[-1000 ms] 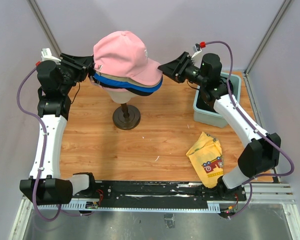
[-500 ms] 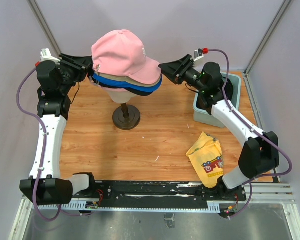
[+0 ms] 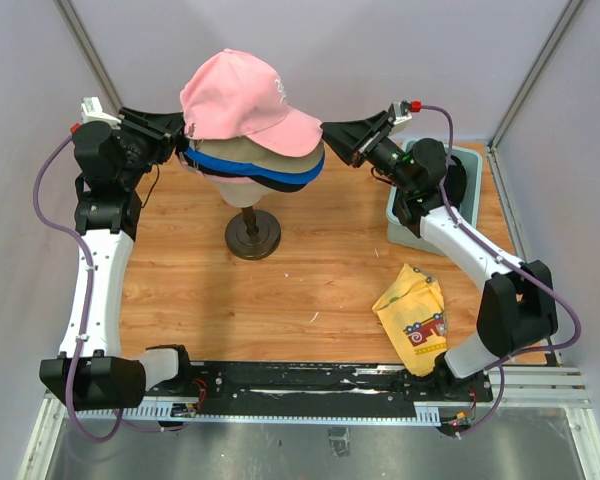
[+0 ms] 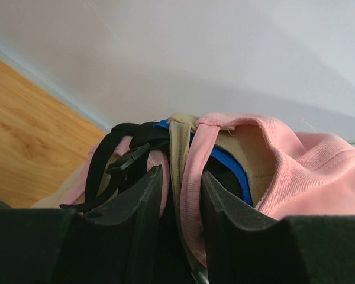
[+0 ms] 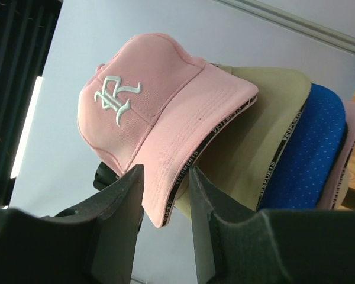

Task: Stack the hats
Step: Stack the hat on the hat.

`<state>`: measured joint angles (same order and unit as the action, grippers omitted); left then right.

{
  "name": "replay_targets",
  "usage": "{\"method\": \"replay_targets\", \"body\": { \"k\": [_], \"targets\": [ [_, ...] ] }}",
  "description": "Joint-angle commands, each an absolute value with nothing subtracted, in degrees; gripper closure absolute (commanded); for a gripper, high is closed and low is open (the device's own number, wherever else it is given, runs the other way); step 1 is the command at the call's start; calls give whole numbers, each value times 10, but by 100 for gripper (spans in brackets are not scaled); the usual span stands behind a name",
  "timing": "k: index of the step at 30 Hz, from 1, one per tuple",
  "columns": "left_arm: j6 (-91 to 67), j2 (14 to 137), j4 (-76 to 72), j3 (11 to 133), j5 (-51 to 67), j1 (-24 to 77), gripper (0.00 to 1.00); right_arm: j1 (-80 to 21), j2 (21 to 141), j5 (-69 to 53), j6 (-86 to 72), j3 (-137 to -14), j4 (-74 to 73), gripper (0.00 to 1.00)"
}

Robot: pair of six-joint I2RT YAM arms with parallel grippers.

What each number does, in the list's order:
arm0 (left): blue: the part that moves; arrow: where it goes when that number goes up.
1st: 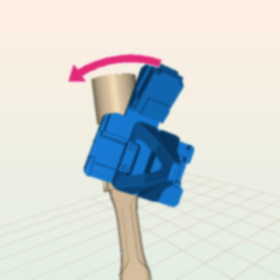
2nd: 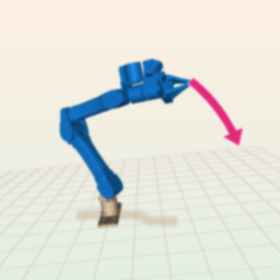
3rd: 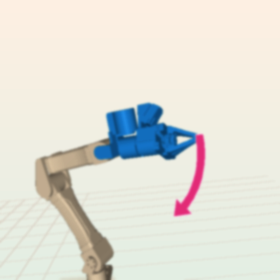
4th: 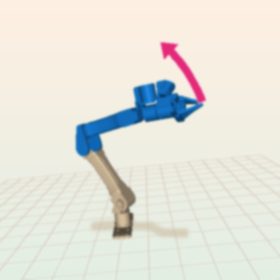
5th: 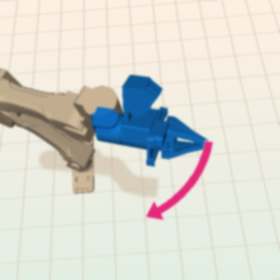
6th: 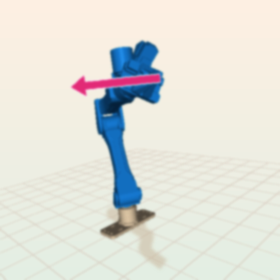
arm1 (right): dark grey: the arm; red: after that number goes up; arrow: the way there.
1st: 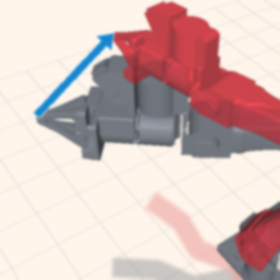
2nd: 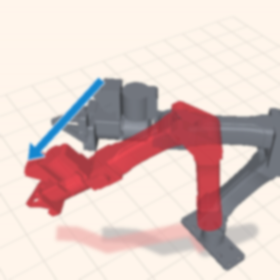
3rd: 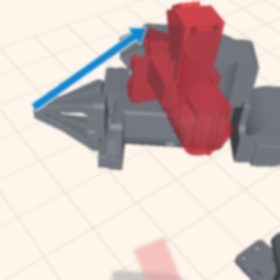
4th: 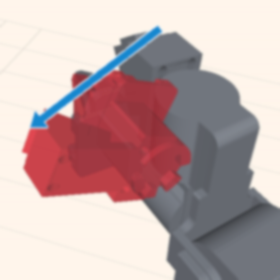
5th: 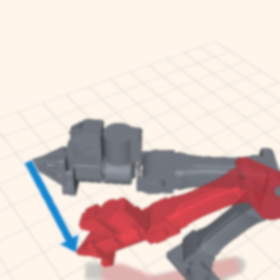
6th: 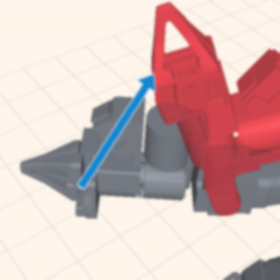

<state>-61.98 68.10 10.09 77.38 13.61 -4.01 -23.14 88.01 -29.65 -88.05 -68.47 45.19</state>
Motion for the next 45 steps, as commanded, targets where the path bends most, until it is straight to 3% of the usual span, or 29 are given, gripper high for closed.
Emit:
{"method": "replay_targets", "body": {
  "k": [1,19,26,31,45],
  "targets": [
    [-608,684,124,764,154,-39,64,-254,886,-298,-930,-674,551,63],
    [-601,690,123,767,153,-39,64,-285,940,-267,-992,-657,634,63],
    [-596,687,130,780,143,-39,64,-275,961,-282,-1005,-707,637,89],
    [-595,675,139,797,116,-39,64,-273,973,-302,-1023,-753,642,99],
    [-581,640,167,866,13,-39,74,-272,1032,-322,-1095,-878,663,99]
  ]
}}
